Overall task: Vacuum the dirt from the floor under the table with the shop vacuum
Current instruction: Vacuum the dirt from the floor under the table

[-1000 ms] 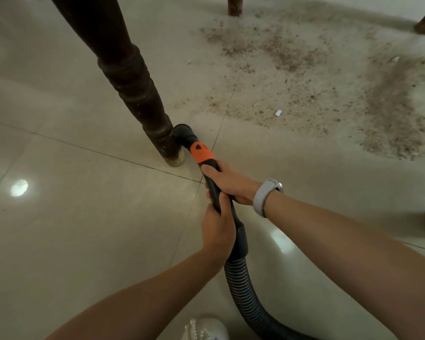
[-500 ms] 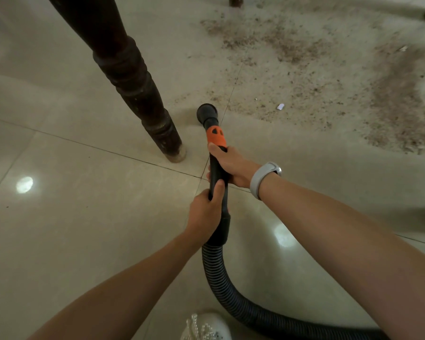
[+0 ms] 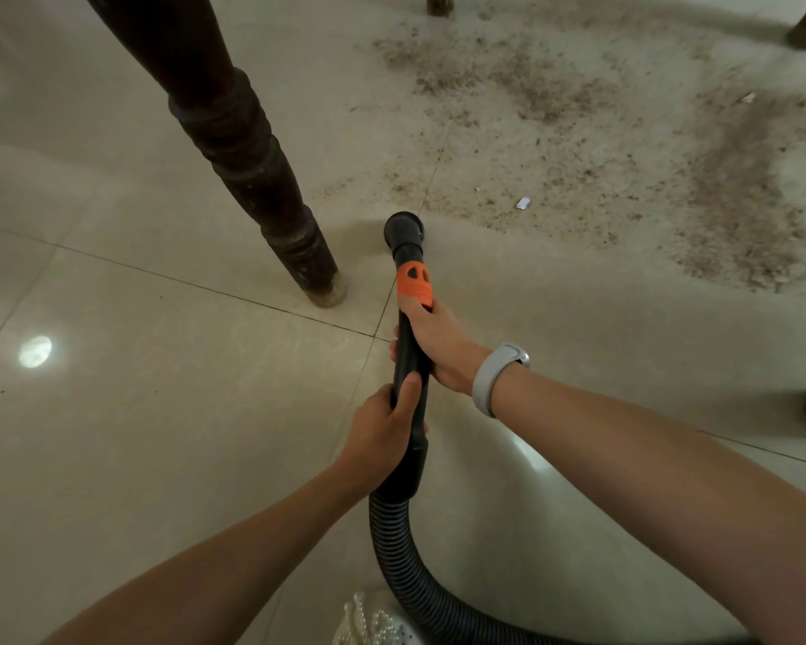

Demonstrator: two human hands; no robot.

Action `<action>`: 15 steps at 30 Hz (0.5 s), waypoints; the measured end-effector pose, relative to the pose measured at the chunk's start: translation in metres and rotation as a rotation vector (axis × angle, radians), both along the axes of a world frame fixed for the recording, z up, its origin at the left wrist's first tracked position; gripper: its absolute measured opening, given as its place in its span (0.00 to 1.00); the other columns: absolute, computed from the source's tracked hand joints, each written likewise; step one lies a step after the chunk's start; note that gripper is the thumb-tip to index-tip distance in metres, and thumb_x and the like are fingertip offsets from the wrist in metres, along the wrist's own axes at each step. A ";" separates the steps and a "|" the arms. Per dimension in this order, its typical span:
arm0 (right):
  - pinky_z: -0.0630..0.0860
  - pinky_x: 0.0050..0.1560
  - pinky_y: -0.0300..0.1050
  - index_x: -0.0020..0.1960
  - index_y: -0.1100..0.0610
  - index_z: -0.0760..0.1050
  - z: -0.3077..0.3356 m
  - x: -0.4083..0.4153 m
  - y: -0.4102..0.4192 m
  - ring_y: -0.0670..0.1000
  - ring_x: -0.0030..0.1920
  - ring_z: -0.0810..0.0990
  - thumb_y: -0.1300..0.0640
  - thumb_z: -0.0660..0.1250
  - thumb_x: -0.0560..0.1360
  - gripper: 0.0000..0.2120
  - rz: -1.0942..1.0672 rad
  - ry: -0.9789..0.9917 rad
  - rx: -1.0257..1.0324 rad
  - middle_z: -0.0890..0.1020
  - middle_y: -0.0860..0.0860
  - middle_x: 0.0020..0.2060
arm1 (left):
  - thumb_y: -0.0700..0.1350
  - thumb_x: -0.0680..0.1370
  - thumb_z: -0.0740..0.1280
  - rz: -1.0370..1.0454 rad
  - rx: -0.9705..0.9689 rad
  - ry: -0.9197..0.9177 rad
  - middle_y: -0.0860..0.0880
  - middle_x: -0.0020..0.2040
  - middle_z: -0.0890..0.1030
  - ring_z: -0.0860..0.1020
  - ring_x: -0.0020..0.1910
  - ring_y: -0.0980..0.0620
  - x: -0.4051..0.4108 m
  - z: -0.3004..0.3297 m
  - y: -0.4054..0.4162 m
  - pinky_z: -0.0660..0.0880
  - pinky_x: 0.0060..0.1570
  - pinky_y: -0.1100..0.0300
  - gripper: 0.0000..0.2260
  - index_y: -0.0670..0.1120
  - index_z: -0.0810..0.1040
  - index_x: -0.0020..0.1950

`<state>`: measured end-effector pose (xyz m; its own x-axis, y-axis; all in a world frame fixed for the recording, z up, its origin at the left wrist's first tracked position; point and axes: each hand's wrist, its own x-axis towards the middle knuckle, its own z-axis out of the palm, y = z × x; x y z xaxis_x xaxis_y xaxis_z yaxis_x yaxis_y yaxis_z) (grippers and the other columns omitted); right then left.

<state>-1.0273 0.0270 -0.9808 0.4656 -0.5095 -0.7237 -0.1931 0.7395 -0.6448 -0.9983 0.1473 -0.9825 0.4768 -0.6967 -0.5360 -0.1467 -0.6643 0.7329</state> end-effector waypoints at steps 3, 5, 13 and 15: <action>0.76 0.33 0.46 0.53 0.58 0.64 -0.002 -0.002 0.000 0.53 0.30 0.74 0.54 0.60 0.80 0.09 0.024 -0.002 -0.007 0.73 0.56 0.35 | 0.54 0.81 0.53 0.005 -0.010 0.011 0.50 0.34 0.79 0.77 0.32 0.55 -0.004 0.001 0.001 0.74 0.34 0.67 0.17 0.46 0.73 0.43; 0.76 0.34 0.47 0.49 0.58 0.64 0.003 0.001 -0.005 0.53 0.30 0.74 0.55 0.61 0.80 0.07 0.057 -0.004 0.005 0.73 0.56 0.34 | 0.54 0.82 0.53 0.036 -0.016 0.010 0.50 0.34 0.79 0.77 0.31 0.56 -0.005 0.002 -0.001 0.72 0.30 0.72 0.17 0.45 0.74 0.44; 0.76 0.35 0.48 0.52 0.59 0.65 0.013 0.044 -0.028 0.53 0.31 0.75 0.55 0.62 0.79 0.09 0.175 0.053 -0.085 0.73 0.56 0.36 | 0.57 0.81 0.53 0.205 -0.024 0.064 0.45 0.39 0.81 0.79 0.37 0.51 0.019 0.004 -0.026 0.74 0.36 0.62 0.21 0.42 0.76 0.47; 0.76 0.36 0.49 0.50 0.59 0.65 0.014 0.053 -0.031 0.54 0.30 0.74 0.54 0.62 0.79 0.09 0.179 0.056 -0.089 0.74 0.57 0.36 | 0.57 0.81 0.52 0.226 -0.024 0.089 0.44 0.40 0.81 0.79 0.38 0.50 0.026 0.005 -0.030 0.74 0.38 0.61 0.20 0.44 0.75 0.46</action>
